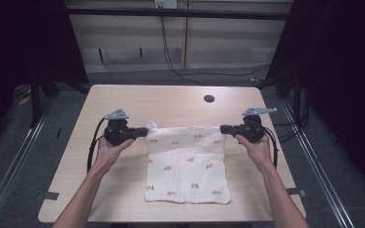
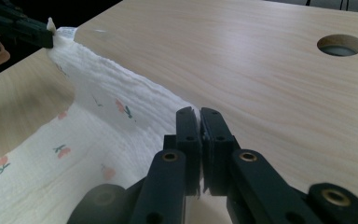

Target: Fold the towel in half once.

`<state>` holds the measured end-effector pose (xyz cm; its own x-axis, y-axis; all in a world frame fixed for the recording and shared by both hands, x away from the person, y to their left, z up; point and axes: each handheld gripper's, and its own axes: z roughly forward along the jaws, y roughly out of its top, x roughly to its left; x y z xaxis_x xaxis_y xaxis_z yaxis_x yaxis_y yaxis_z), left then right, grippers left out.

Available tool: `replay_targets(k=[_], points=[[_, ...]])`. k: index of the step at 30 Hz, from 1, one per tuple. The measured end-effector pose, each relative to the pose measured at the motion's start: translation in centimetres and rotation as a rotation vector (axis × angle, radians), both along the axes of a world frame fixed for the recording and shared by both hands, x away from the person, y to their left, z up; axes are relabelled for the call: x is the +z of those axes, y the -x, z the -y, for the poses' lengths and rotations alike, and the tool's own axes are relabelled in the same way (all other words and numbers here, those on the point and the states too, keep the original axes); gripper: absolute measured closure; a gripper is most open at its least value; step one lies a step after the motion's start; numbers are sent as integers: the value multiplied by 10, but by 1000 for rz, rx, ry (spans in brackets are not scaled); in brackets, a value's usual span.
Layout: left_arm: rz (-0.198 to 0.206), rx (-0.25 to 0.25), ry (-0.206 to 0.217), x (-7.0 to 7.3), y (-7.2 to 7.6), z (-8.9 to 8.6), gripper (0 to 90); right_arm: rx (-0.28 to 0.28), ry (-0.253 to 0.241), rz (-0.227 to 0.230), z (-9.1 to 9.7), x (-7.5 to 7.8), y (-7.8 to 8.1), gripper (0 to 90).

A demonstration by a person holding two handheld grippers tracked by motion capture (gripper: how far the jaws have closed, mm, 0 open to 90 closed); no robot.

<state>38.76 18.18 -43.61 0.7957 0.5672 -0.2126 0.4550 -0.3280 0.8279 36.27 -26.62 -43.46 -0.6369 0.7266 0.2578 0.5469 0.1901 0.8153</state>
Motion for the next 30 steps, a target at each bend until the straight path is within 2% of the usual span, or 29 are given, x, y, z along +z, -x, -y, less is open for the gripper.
replay_targets(k=[5, 10, 12, 16, 23, 24, 25, 29, 30], points=[[20, -20, -13, 6, 10, -1, 871, 33, 11, 19, -1, 5, 15, 871], [55, -60, 4, 17, 27, -1, 871, 44, 36, 37, -3, 15, 28, 871], [63, -59, 7, 19, 29, -3, 871, 40, 36, 48, -2, 19, 33, 872], [43, -68, 63, 25, 35, -8, 871, 48, 17, 67, -2, 24, 42, 871], [51, -86, 25, 20, 52, -11, 871, 68, 30, 52, -1, 17, 58, 871], [48, -94, 0, 17, 55, -10, 871, 79, 36, 52, -2, 17, 62, 871], [48, -94, 0, 17, 55, -10, 871, 79, 36, 52, -2, 17, 62, 871], [29, -109, -14, 8, 61, -10, 871, 90, 49, 48, -5, 12, 71, 871], [7, -125, -9, 5, 66, -11, 871, 94, 57, 38, -6, 8, 77, 871]])
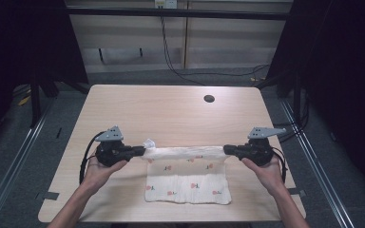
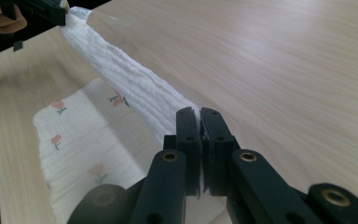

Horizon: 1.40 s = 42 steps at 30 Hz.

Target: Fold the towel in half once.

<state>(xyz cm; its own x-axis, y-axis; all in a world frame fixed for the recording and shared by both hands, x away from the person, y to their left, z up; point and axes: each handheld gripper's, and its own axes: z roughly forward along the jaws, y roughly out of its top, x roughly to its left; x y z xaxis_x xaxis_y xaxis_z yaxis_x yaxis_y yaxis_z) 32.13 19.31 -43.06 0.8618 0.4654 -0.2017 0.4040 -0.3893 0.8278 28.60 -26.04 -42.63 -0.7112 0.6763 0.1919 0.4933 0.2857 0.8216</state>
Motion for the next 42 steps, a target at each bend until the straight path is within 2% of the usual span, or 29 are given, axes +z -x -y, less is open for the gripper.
replay_targets(k=[3, 4, 6, 9, 14, 17, 19, 21, 22, 25, 27, 31, 33, 35, 37, 39, 42], points=[[8, -7, -17, 2, 8, -1, 871, 9, -2, 0, 0, 0, 4, 871], [11, -15, -9, 4, 12, -1, 872, 9, -5, 3, 0, 1, 7, 871], [25, -23, -26, 8, 16, -1, 871, 18, -6, 14, -1, 5, 12, 871], [24, -36, -28, 10, 18, 1, 871, 26, -1, 17, -1, 6, 18, 871], [5, -56, -51, -3, 23, 4, 871, 16, 25, -10, 0, -5, 25, 870], [-7, -56, -60, -10, 25, 2, 870, 22, 23, -26, 1, -11, 31, 869], [-31, -60, -50, -15, 26, 1, 871, 35, -7, -52, -1, -19, 34, 868], [-38, -63, -61, -17, 28, 1, 870, 33, 33, -62, -6, -26, 38, 867], [-52, -62, -61, -19, 29, 1, 870, 37, 33, -77, -6, -29, 38, 866], [-53, -65, -57, -19, 33, 4, 869, 34, 46, -92, -5, -34, 40, 857], [-43, -76, -100, -21, 36, 8, 869, 35, 48, -93, -5, -36, 41, 856], [-55, -84, -123, -30, 38, 11, 869, 33, 62, -103, -3, -41, 45, 852], [-59, -101, -155, -36, 42, 13, 868, 31, 74, -117, -2, -46, 47, 840], [-58, -104, -164, -37, 43, 13, 867, 33, 76, -121, -2, -48, 48, 832], [-74, -119, -176, -39, 45, 12, 865, 38, 83, -134, -3, -50, 51, 815], [-80, -124, -180, -42, 48, 11, 864, 43, 74, -142, -4, -53, 54, 809], [-87, -137, -178, -43, 50, 9, 859, 47, 91, -157, -5, -56, 61, 804]])
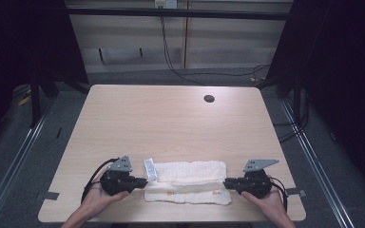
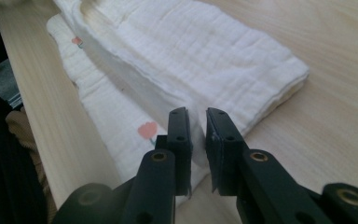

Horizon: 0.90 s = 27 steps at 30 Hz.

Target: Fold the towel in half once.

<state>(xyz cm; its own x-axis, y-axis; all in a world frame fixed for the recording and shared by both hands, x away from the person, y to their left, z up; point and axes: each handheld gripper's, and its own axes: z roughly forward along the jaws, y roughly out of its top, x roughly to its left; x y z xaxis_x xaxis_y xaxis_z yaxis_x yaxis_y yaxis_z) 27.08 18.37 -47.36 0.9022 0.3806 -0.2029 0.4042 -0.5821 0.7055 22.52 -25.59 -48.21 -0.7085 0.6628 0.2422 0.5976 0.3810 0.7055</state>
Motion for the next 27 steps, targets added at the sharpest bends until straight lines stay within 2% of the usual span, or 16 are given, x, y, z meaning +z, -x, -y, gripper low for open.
replay_targets(k=[3, 4, 5, 9, 11, 12, 13, 14, 15, 16, 18, 20, 24, 26, 27], points=[[-19, -15, 6, -5, 2, 1, 853, -5, -3, -2, 2, 0, 4, 810], [-32, -33, 2, -6, 3, 1, 849, -2, -1, 0, 3, 0, 5, 812], [-30, -30, -2, -7, 5, 2, 845, -7, 12, 2, 3, -1, 7, 864], [-55, -60, 4, -8, 9, 6, 816, -5, 47, 5, 1, -3, 10, 868], [-41, -51, 8, -7, 9, 5, 799, -4, 46, 6, 1, -2, 11, 859], [-35, -30, 15, -5, 11, 3, 778, -4, 43, 12, 2, -1, 12, 851], [-46, -31, 30, -3, 11, 1, 759, -3, 41, 19, 3, 2, 14, 844], [-48, -32, 34, -1, 12, -2, 717, -14, 61, 53, 7, 7, 20, 837], [-43, -18, 59, 1, 12, -8, 719, -20, 55, 58, 9, 9, 23, 828], [-43, -18, 59, 1, 12, -8, 716, -20, 55, 58, 9, 9, 23, 828], [-42, -3, 69, 3, 8, -14, 704, -43, 52, 62, 14, 11, 25, 812], [-51, 8, 69, 4, 2, -16, 651, -51, 45, 59, 13, 11, 24, 788], [-53, 46, 74, 4, -15, -16, 611, -65, 47, 81, 3, 8, 15, 721], [-53, 61, 79, 3, -21, -14, 618, -76, 56, 75, -3, 5, 8, 684], [-41, 63, 67, 3, -24, -11, 622, -80, 62, 69, -6, 4, 4, 670]])
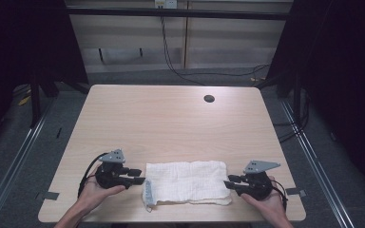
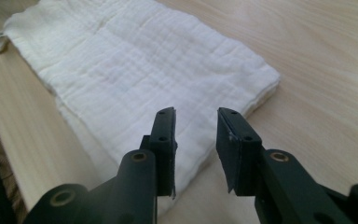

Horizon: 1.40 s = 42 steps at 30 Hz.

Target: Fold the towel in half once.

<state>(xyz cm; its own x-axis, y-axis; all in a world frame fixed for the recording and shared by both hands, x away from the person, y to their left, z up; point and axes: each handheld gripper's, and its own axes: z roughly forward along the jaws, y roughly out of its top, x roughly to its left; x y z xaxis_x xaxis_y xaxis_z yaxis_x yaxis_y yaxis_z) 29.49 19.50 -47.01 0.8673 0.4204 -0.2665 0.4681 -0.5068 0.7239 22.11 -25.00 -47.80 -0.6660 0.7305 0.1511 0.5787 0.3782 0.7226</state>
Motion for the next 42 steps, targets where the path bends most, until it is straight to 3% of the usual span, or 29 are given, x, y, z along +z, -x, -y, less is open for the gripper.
replay_targets(k=[1, 4, 5, 8, 10, 12, 14, 17, 21, 24, 27, 28, 30, 32, 35, 39, 42], points=[[9, -14, 4, 0, -4, 7, 635, -23, 15, -8, -5, -1, -9, 613], [1, -31, -1, -1, -8, 16, 648, -47, 24, -12, -8, -3, -22, 590], [-10, -43, -15, -4, -9, 22, 654, -88, 64, -6, -9, -8, -35, 567], [-21, -52, -62, -14, -10, 29, 656, -92, 40, -24, -9, -13, -42, 560], [-31, -54, -84, -22, -8, 31, 651, -87, 85, -24, -13, -15, -44, 634], [-28, -51, -75, -24, -7, 32, 631, -66, 95, -16, -15, -20, -45, 728], [-28, -45, -73, -24, -7, 35, 612, -79, 108, -12, -16, -18, -46, 843], [-30, -47, -77, -24, -10, 40, 601, -97, 120, -5, -14, -18, -49, 864], [-17, -44, -82, -25, -18, 51, 643, -143, 126, -11, -4, -18, -60, 865], [-31, -23, -68, -26, -27, 55, 648, -168, 113, -16, 3, -19, -68, 858], [-40, -21, -69, -23, -28, 57, 611, -190, 122, -17, 4, -18, -69, 796], [-24, -23, -85, -21, -27, 57, 607, -186, 116, -19, 5, -16, -68, 769], [-17, -5, -47, -14, -27, 52, 592, -190, 90, -14, 4, -9, -63, 725], [12, 31, -38, -6, -29, 45, 567, -159, 64, -8, 1, -1, -56, 697], [18, 61, -31, 0, -39, 37, 562, -88, 35, -3, -14, 11, -47, 690], [19, 67, -43, 1, -52, 40, 562, 56, 2, 3, -51, 21, -40, 665], [-15, 89, -8, -10, -56, 41, 562, 158, -26, -19, -85, 22, -42, 636]])
